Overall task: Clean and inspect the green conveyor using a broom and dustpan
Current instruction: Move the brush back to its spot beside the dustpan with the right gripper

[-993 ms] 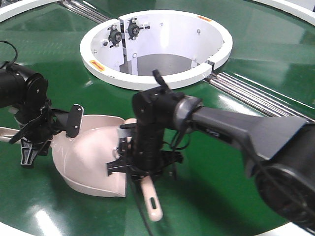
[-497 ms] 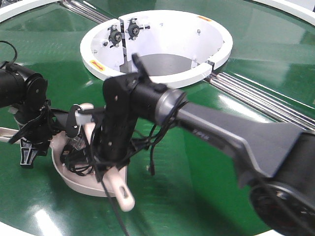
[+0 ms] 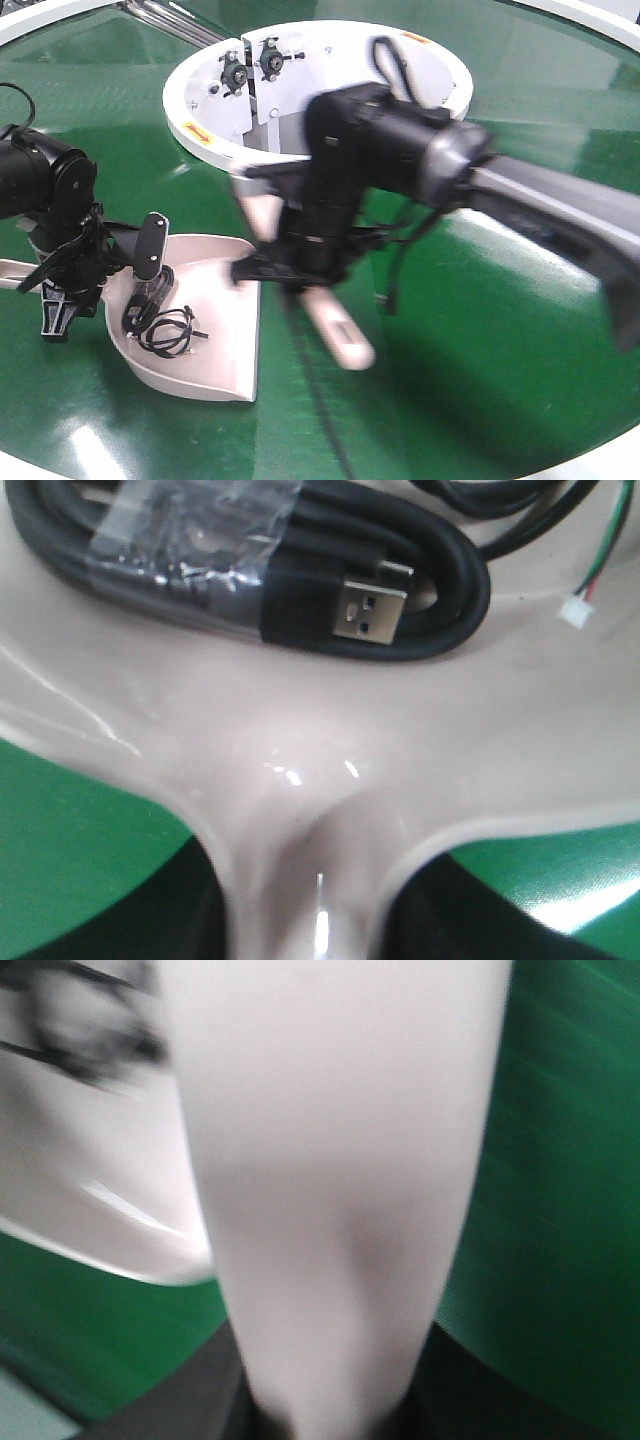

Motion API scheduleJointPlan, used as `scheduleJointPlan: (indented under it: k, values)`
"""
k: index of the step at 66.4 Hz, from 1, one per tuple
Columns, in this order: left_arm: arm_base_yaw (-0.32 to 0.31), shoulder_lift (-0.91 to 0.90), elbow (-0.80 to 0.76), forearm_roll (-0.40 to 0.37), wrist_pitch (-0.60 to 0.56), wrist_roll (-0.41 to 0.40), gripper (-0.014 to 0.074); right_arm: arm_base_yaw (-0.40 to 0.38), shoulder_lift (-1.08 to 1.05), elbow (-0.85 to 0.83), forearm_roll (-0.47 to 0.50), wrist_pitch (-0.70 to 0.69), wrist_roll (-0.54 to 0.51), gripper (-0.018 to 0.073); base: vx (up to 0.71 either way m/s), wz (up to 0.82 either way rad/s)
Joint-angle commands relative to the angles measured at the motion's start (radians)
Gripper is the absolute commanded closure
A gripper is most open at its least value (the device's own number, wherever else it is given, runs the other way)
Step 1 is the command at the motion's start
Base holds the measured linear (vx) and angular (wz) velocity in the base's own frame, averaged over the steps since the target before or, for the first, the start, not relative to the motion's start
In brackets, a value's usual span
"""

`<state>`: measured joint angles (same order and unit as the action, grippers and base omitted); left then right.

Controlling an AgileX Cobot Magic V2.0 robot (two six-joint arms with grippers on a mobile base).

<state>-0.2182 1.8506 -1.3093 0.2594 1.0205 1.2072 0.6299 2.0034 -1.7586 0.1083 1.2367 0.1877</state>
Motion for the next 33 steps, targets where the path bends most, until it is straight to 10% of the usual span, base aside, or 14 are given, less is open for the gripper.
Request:
scheduleJointPlan:
  k: [1, 33]
  values:
    - [-0.004, -0.045, -0.028, 0.005, -0.009, -0.011, 0.0603, -0.067, -0.129, 0.094, -0.068, 0.035, -0.038, 0.0561, 0.0, 0.0]
    - [-0.004, -0.045, -0.028, 0.005, -0.009, -0.011, 0.0603, -0.472, -0.373, 0.443, -0.071, -0.07, -0.25, 0.0561, 0.0, 0.0]
